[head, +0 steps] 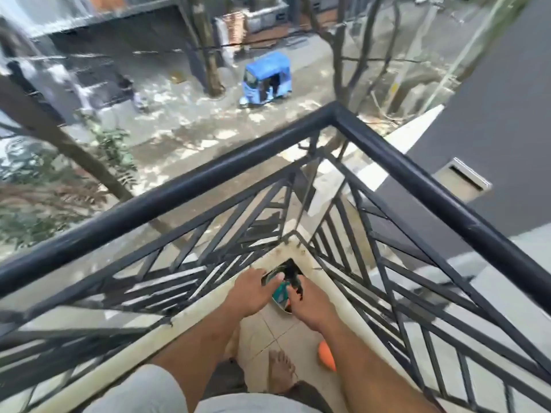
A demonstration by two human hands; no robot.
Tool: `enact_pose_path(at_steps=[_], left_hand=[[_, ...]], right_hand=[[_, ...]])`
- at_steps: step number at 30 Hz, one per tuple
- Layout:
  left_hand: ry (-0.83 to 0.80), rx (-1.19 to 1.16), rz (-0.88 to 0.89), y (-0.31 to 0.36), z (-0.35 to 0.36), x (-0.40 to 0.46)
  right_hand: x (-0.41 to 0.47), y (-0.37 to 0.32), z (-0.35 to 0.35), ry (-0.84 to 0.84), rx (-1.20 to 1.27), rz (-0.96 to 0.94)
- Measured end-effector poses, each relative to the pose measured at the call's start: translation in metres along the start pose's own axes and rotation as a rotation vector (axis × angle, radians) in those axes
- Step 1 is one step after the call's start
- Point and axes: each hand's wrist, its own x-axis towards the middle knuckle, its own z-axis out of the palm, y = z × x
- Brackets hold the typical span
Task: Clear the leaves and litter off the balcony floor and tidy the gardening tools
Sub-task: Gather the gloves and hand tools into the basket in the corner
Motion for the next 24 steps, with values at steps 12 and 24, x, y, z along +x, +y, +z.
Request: enact_pose_path(at_steps=[12, 24], left_hand=[[0.373, -0.606, -0.516, -0.178, 0.035, -0.167], [0.692, -0.951, -0.883, -0.276, 0.092, -0.398]], right_hand=[[-0.061, -0.114, 0.080, -0.436, -0.453, -0.567], [-0.232, -0.246, 0.285, -0.752, -0.867, -1.144]])
